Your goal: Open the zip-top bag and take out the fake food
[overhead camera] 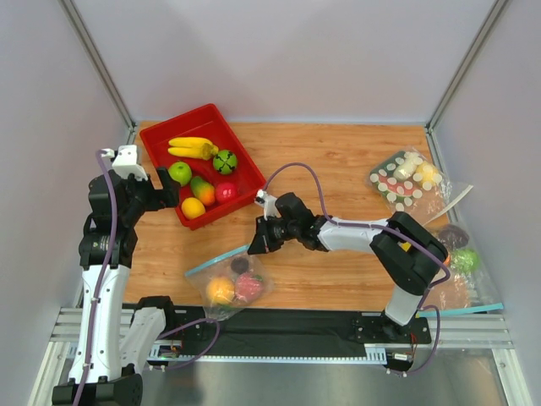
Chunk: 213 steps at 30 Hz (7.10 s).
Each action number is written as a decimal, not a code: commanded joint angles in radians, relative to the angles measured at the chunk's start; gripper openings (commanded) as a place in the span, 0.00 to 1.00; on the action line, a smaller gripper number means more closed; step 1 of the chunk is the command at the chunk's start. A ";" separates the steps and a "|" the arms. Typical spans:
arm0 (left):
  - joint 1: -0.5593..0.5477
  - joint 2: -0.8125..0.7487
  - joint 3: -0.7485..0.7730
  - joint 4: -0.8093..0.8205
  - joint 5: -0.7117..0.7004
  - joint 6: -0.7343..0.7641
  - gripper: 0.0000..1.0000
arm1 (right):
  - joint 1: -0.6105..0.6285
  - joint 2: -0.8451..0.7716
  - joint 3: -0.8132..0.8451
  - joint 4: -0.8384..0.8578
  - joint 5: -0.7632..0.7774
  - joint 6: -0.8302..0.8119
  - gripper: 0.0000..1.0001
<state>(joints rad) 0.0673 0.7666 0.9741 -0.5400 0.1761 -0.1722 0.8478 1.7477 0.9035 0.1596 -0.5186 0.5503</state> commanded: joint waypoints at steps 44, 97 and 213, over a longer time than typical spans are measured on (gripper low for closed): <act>0.005 0.014 0.008 0.040 0.060 0.010 0.99 | 0.022 -0.180 -0.281 0.167 -0.256 0.025 0.99; -0.544 0.279 -0.112 0.564 0.707 -0.130 0.99 | -0.108 -0.791 -0.167 -0.307 -0.472 -0.472 0.00; -0.741 0.172 -0.325 0.534 0.246 -0.130 0.00 | -0.154 -0.340 -0.169 0.248 -0.179 -0.263 0.80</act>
<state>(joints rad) -0.6666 0.9649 0.6582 -0.0647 0.3923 -0.2989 0.6868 1.3895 0.6846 0.3428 -0.6842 0.3061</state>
